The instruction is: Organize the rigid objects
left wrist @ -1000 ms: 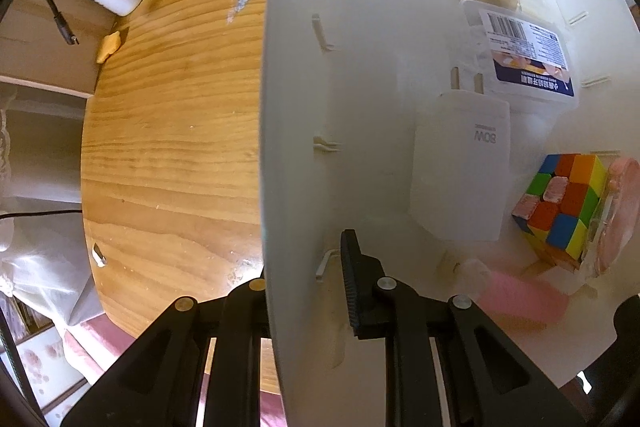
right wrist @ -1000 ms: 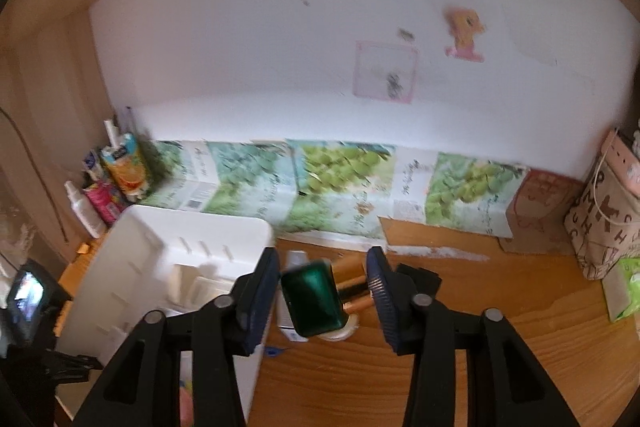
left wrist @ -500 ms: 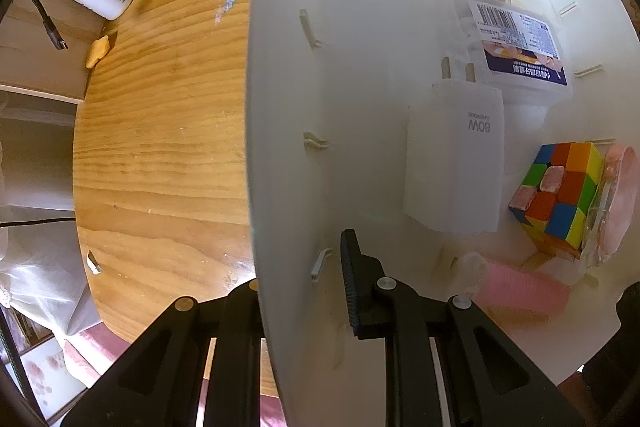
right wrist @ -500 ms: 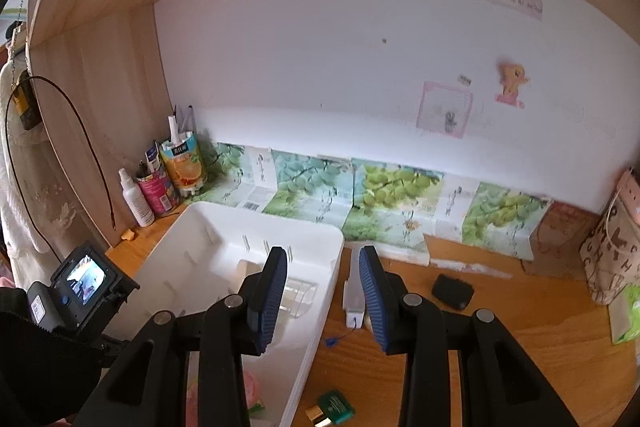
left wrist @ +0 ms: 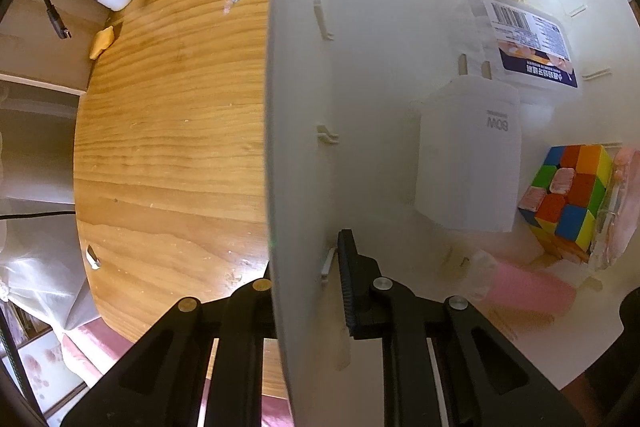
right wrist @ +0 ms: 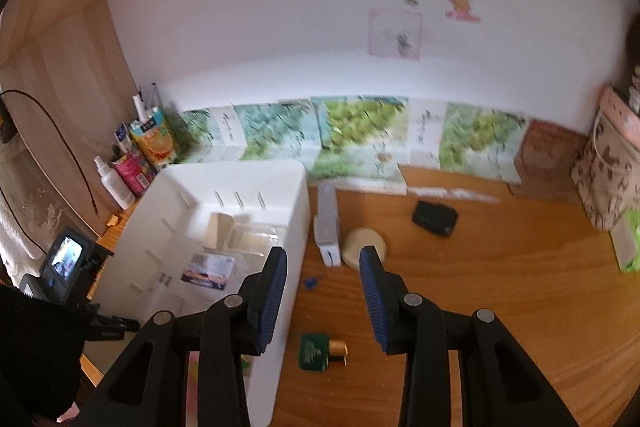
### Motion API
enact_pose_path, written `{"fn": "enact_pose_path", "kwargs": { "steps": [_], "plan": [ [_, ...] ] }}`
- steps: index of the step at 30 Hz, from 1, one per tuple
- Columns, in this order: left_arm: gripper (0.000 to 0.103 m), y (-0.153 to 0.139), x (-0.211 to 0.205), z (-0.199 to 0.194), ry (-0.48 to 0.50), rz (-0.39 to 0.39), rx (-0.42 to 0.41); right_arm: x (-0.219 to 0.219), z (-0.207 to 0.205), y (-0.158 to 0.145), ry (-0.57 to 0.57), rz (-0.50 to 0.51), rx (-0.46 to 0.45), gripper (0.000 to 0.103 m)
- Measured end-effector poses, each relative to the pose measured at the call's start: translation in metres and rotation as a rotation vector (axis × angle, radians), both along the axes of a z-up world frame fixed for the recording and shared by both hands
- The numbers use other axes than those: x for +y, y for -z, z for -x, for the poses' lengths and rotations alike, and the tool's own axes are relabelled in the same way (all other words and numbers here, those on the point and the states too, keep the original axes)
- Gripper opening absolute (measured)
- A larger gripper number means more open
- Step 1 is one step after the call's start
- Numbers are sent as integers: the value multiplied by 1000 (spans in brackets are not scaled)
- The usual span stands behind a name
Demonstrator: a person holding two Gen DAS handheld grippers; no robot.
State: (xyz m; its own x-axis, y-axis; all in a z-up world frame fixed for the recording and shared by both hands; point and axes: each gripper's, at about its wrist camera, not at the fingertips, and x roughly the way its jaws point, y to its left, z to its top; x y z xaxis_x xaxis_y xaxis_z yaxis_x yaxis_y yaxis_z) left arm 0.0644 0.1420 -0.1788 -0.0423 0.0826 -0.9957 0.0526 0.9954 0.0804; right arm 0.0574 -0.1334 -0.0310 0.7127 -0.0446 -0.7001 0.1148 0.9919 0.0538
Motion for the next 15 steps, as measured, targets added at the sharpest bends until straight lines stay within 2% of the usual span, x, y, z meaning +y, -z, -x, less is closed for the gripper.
{"fn": "enact_pose_path", "kwargs": {
  "steps": [2, 4, 6, 10, 15],
  "plan": [
    [16, 0, 1, 0, -7, 1, -1, -5, 5, 6, 3, -10, 14, 44],
    [16, 1, 3, 1, -9, 0, 0, -8, 8, 12, 7, -16, 24, 52],
    [16, 2, 4, 1, -14, -1, 1, -12, 12, 19, 9, -36, 38, 54],
    [16, 3, 6, 1, -27, -5, 2, -16, 17, 33, -10, -55, 65, 70],
    [16, 4, 6, 2, -42, -22, 0, -16, 25, 55, -72, -37, 106, 72]
  ]
}}
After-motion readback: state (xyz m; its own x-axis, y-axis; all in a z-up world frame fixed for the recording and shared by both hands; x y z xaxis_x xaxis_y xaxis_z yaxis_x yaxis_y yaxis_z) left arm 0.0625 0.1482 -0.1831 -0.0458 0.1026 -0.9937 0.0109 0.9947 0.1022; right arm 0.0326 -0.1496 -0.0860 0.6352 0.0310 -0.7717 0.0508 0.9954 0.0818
